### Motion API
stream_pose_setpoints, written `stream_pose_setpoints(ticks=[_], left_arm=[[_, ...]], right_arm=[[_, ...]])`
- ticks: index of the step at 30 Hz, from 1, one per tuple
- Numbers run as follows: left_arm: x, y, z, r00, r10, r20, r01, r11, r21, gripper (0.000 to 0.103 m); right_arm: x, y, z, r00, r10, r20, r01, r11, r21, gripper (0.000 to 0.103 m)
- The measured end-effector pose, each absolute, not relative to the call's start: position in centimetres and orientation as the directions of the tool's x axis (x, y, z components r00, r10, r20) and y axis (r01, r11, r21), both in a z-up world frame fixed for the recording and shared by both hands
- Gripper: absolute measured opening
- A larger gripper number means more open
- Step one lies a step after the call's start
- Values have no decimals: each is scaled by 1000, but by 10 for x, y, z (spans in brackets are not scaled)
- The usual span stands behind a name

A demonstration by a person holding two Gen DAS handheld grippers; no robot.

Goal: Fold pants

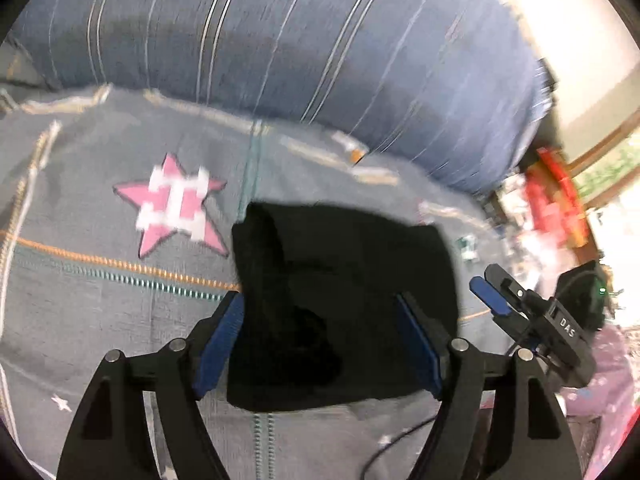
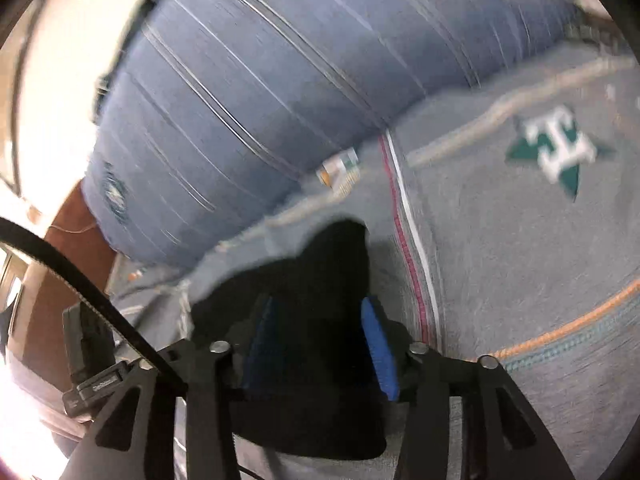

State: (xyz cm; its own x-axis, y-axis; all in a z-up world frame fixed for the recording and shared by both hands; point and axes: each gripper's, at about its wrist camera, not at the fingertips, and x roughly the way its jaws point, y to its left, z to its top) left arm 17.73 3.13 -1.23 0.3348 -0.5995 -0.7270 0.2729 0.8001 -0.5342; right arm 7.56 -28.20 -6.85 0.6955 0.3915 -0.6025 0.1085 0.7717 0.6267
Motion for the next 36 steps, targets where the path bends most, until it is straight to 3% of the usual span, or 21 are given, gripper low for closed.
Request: stream_pose_setpoints(ticks=[4, 8, 10, 14, 19, 21, 24, 27, 31, 34, 36], left_arm=[[194, 12, -6, 325, -643, -693, 282, 766, -578, 81], [227, -7, -45, 288, -627, -724, 176, 778, -603, 81], [226, -5, -50, 333, -640, -692, 181, 764, -620, 81], [212, -15, -47, 376, -601, -705, 267, 799, -538, 81], [207, -4, -39, 354, -617, -703, 273, 787, -553, 81], [199, 12, -33, 357, -627, -692, 254, 778, -574, 81], [175, 39, -25, 397, -605, -690, 225, 793, -566, 81], [146, 63, -26, 426, -549, -719, 177, 830, -529, 81], [97, 72, -14, 509, -454, -731, 164, 885, -435, 81], [52, 71, 12, 633, -334, -698, 171, 940, -295, 81], [15, 71, 37, 744, -227, -628, 148, 973, -176, 82]], right_arm=[[85, -277, -53, 713, 514, -477, -2, 682, 732, 69], [120, -268, -82, 674, 567, -473, 36, 615, 788, 68], [131, -274, -107, 664, 562, -492, 96, 589, 802, 67], [134, -290, -130, 722, 542, -430, 123, 511, 851, 51], [134, -296, -117, 728, 479, -491, 183, 554, 812, 51], [121, -295, -101, 742, 417, -525, 200, 609, 767, 69], [88, -294, -76, 769, 365, -525, 172, 673, 720, 71], [44, -281, -58, 781, 327, -533, 144, 736, 662, 77], [-8, -243, -58, 759, 297, -579, 116, 814, 569, 78], [-38, -215, -64, 739, 285, -610, 100, 850, 517, 78], [-55, -199, -65, 731, 279, -622, 81, 870, 486, 78]])
